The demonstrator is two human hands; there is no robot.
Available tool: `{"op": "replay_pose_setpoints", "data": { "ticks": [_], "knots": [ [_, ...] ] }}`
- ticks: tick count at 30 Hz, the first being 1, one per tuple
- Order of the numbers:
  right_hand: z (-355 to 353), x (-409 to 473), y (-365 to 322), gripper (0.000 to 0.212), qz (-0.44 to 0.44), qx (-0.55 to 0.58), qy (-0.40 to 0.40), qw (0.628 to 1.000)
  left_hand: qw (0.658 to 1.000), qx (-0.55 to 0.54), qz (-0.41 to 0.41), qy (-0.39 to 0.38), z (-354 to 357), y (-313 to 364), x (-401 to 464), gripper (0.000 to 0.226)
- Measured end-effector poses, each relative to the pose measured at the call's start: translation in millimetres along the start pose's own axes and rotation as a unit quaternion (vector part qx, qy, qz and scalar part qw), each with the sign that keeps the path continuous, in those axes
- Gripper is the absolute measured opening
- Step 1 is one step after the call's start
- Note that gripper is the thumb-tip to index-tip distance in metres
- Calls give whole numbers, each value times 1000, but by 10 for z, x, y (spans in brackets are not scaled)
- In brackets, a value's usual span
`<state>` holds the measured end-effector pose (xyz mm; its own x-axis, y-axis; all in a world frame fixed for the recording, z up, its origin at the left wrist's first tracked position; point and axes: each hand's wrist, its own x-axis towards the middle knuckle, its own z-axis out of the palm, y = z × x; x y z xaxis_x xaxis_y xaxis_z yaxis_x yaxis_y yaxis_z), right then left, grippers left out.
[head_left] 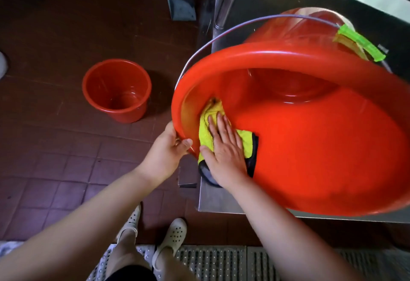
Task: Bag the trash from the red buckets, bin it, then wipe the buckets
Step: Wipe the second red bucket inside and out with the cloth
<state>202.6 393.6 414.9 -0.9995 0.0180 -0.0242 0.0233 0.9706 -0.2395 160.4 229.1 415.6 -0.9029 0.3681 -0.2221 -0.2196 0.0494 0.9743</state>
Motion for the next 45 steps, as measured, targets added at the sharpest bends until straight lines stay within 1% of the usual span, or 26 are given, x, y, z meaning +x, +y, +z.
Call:
{"op": "replay_pose_setpoints", "data": {
  "ticks": [3,6,9,11,12,14,15,17,19,21,23,26,28,31,33,35,38,39,41,43,44,45],
  "knots": [
    [-45,223,235,69,43,-17,-7,999,1000,23,11,-14,-79,148,-3,32],
    [-75,517,550,65,118,-54,-13,991,992,109,55,-29,-201,366,54,24],
    [-188,781,908,57,197,-90,-24,976,974,196,99,-62,-275,597,104,26],
    [-241,884,1069,54,226,-119,-33,966,963,240,108,-57,-290,661,125,28],
    [-243,914,1107,55,227,-129,-33,965,965,235,107,-43,-281,651,130,26],
    [-231,943,1132,58,218,-128,-28,967,983,167,81,-17,-224,536,124,25],
    [-223,953,1129,59,217,-123,-27,968,991,123,50,-24,-174,436,109,26],
    [-229,941,1078,59,226,-111,-26,967,995,59,-21,-76,-23,205,28,30],
    [-223,886,937,58,243,-84,-13,966,993,14,-53,-103,113,6,-49,31],
    [-164,711,682,60,233,-53,11,971,995,-16,-47,-82,177,-82,-68,34],
    [-63,408,356,65,175,-26,29,984,997,-22,-42,-60,180,-117,-59,33],
    [25,-57,-24,72,92,6,26,995,999,-16,-15,-42,160,-87,-68,35],
    [24,-172,-38,70,57,23,25,998,999,4,11,-46,126,-20,-67,35],
    [-48,-47,174,71,33,17,10,999,999,16,13,-45,17,105,-17,27],
    [-80,114,359,70,51,-15,7,999,998,39,21,-44,-74,222,26,24],
    [-93,299,555,65,88,-34,6,996,994,84,47,-52,-158,362,63,21],
    [-155,560,879,63,166,-59,8,984,973,194,109,-64,-242,577,107,19],
    [-186,624,978,63,190,-65,13,980,967,211,125,-66,-252,639,114,19],
    [-218,692,1113,59,225,-81,14,971,966,206,146,-62,-248,707,108,21],
    [-198,715,1153,59,235,-84,17,968,976,163,140,-41,-209,664,91,24],
    [-190,717,1151,60,233,-79,22,969,986,115,112,-41,-167,594,66,24],
    [-187,724,1137,62,231,-71,28,970,995,56,67,-57,-110,502,27,25]
  ]
}}
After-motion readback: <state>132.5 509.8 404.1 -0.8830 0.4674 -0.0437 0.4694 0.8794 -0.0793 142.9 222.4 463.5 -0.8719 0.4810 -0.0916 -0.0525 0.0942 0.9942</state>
